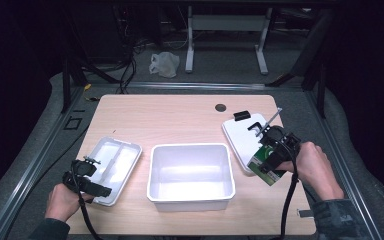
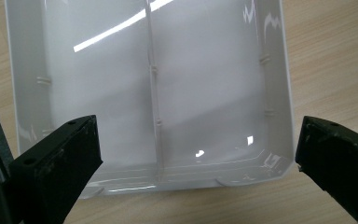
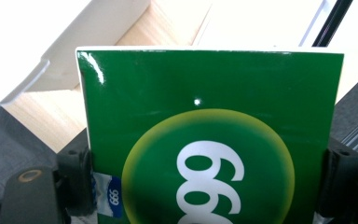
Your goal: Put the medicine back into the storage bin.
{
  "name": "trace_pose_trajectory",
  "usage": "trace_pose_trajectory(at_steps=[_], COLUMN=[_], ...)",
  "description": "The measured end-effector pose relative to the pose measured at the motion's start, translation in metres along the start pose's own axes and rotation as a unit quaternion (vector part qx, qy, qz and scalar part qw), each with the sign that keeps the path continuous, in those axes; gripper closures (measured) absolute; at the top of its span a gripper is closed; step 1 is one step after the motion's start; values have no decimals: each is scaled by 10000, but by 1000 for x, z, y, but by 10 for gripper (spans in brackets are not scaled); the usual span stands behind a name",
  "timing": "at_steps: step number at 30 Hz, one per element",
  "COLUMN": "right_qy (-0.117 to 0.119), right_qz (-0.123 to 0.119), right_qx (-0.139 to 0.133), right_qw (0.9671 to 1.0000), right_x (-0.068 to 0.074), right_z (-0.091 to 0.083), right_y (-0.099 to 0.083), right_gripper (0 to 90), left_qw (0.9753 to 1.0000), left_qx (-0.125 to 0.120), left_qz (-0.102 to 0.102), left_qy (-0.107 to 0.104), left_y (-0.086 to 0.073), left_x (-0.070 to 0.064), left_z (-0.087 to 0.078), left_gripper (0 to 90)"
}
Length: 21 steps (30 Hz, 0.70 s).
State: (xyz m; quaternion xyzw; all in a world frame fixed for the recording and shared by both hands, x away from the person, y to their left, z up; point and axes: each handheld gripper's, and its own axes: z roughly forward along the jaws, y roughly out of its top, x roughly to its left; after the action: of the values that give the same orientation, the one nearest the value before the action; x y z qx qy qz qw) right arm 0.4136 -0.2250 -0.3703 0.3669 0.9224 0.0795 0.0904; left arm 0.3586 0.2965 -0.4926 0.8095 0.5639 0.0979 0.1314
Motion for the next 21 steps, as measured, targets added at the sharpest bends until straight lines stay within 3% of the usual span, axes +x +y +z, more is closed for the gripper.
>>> trace_pose_trajectory(at_steps=[5, 6, 8, 12, 14, 16, 18, 21], right_qy=[40, 32, 73, 87, 108, 163, 181, 275], right_qz=[-165, -300, -323, -658, -709, -991, -1055, -1323], right_qx=[-11, -73, -100, -200, -233, -292, -303, -363], right_qw=[9999, 9995, 9994, 9976, 9972, 9945, 9938, 9902], right_x=[2, 3, 4, 10, 11, 17, 20, 28], right_z=[-5, -8, -10, -21, -23, -28, -29, -32], right_y=[10, 14, 17, 30, 34, 45, 49, 60], right_gripper=[166, 166, 166, 166, 167, 167, 166, 167], left_qw=[10000, 10000, 10000, 10000, 10000, 10000, 10000, 10000], left_qx=[20, 12, 10, 9, 13, 20, 28, 8], left_qz=[13, 4, 1, -9, -7, 7, 13, -15], left_qy=[-14, -17, -22, -34, -40, -42, -45, -50], left_y=[0, 1, 1, 1, 1, 1, 1, 1], left_x=[1, 1, 1, 2, 2, 3, 3, 4], left_z=[0, 0, 1, 0, 1, 1, 1, 1], left_gripper=[0, 0, 0, 0, 0, 0, 0, 0])
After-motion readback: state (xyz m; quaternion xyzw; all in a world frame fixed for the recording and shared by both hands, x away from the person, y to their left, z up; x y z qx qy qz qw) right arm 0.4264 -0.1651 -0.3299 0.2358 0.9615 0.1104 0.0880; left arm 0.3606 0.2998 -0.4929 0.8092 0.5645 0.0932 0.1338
